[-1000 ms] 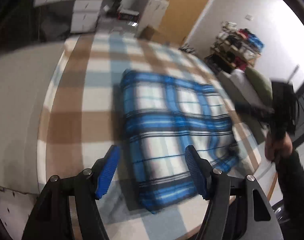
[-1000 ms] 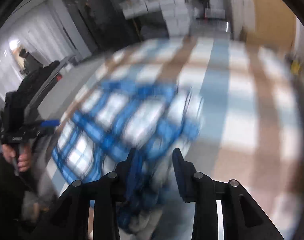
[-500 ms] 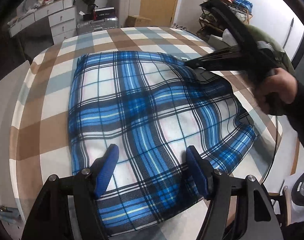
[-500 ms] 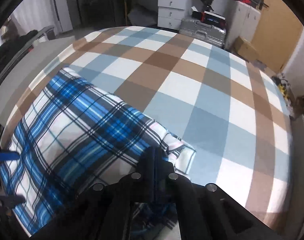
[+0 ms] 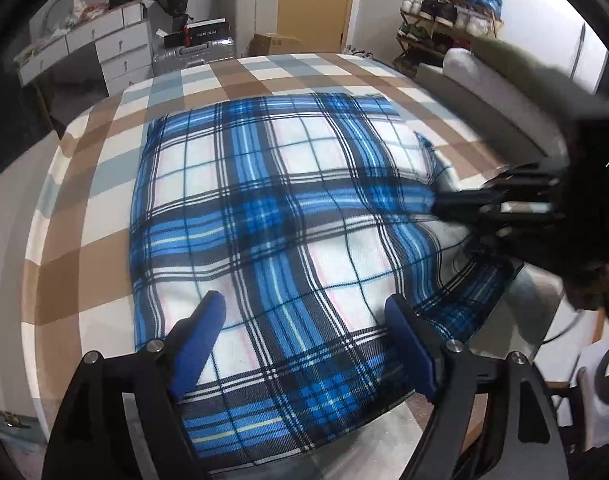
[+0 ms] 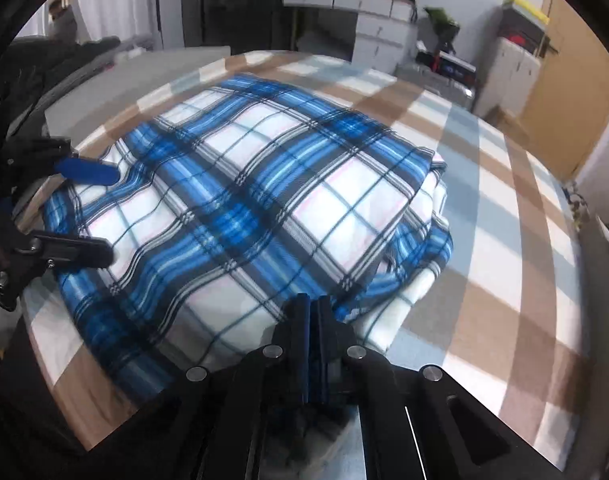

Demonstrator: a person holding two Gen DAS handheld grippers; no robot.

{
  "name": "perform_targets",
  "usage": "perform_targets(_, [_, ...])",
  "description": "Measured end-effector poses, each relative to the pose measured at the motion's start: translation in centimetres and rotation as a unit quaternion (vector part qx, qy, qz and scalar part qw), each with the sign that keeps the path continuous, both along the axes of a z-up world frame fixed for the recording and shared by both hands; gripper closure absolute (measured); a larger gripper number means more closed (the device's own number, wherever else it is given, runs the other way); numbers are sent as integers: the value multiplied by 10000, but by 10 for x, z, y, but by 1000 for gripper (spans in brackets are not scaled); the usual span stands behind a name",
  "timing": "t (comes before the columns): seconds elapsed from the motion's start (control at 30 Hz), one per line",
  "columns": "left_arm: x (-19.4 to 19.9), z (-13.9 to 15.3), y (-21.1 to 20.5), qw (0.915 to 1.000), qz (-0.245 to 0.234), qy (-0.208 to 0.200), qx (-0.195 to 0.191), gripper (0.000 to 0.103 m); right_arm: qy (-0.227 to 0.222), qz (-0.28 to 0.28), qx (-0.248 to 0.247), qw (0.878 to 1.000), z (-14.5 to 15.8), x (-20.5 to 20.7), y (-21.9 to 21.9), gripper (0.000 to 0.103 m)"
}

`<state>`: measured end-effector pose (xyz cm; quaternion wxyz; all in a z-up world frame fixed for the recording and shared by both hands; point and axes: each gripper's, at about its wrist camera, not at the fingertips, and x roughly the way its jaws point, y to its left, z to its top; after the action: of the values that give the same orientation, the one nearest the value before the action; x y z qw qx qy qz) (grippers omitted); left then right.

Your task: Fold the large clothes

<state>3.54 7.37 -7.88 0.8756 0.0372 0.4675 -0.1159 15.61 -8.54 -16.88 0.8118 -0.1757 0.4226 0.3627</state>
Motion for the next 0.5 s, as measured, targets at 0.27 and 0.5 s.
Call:
perform_targets(0.27, [-1, -1, -1, 10000, -14, -48, -50, 21, 397, 148, 178, 9989, -15, -45, -1, 96])
perform_targets(0.5, [0, 13, 16, 9988, -50, 97, -479, 21, 484, -112, 768, 9958, 0, -32, 2, 86])
